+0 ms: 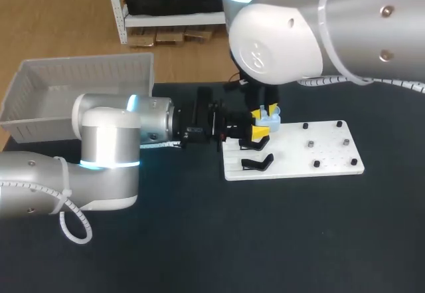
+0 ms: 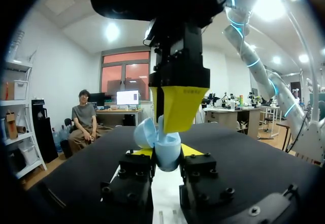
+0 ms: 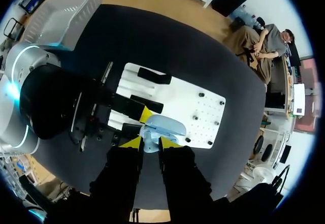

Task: Pick up each earbud case from the left stands, insert the matching earbuds, close the lid, and place the case in the box.

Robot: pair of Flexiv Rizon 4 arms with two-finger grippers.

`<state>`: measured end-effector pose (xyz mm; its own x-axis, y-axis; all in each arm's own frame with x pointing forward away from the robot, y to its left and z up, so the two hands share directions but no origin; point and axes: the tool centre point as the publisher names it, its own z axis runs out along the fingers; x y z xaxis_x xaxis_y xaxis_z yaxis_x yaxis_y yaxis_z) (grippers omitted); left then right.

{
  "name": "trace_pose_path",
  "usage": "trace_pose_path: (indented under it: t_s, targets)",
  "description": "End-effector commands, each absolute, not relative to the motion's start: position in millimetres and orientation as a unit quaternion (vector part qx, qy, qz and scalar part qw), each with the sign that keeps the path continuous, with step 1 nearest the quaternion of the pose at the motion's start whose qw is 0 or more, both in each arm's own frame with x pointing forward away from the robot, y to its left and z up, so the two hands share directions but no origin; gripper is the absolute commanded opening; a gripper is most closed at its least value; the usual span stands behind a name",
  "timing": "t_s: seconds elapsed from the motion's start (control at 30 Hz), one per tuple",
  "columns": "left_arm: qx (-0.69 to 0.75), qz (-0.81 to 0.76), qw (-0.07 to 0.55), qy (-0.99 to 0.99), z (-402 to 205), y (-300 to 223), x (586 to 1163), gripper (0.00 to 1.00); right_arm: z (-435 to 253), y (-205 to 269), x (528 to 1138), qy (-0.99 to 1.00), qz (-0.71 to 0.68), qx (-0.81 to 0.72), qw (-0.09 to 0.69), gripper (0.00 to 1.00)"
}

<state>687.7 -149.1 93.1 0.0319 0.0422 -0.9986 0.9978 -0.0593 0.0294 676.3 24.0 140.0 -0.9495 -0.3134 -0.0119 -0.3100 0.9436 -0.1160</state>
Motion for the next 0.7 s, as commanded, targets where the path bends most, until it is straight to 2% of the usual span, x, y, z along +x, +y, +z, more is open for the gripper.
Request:
trace_pose_path:
  t_s: [0.03, 0.23, 0.27, 0.3, 0.33, 0.4, 0.7]
  targets:
    - [0.531, -0.494, 0.485, 0.488, 92.8, -148.5, 685.7, 0.0, 139.8, 26.5, 681.3, 0.986, -0.061, -0.157, 0.012, 0.0]
    - [0.531, -0.494, 0.485, 0.488, 92.8, -148.5, 685.7, 0.0, 140.2, 26.7, 681.8, 0.986, -0.06, -0.154, 0.012, 0.0]
    - [0.531, -0.494, 0.485, 0.488, 92.8, -148.5, 685.7, 0.0, 140.2, 26.8, 681.8, 0.986, -0.06, -0.153, 0.012, 0.04]
    - [0.531, -0.494, 0.485, 0.488, 92.8, -148.5, 685.7, 0.0, 140.2, 26.8, 681.9, 0.986, -0.06, -0.153, 0.012, 0.15]
    - [0.531, -0.494, 0.485, 0.488, 92.8, -148.5, 685.7, 0.0, 140.2, 26.8, 681.9, 0.986, -0.059, -0.152, 0.012, 0.2]
    - [0.531, -0.494, 0.485, 0.488, 92.8, -148.5, 685.7, 0.0, 140.2, 26.8, 681.9, 0.987, -0.059, -0.151, 0.013, 0.25]
    - [0.531, -0.494, 0.485, 0.488, 92.8, -148.5, 685.7, 0.0, 142.4, 24.8, 681.1, 0.988, -0.052, -0.146, 0.018, 0.28]
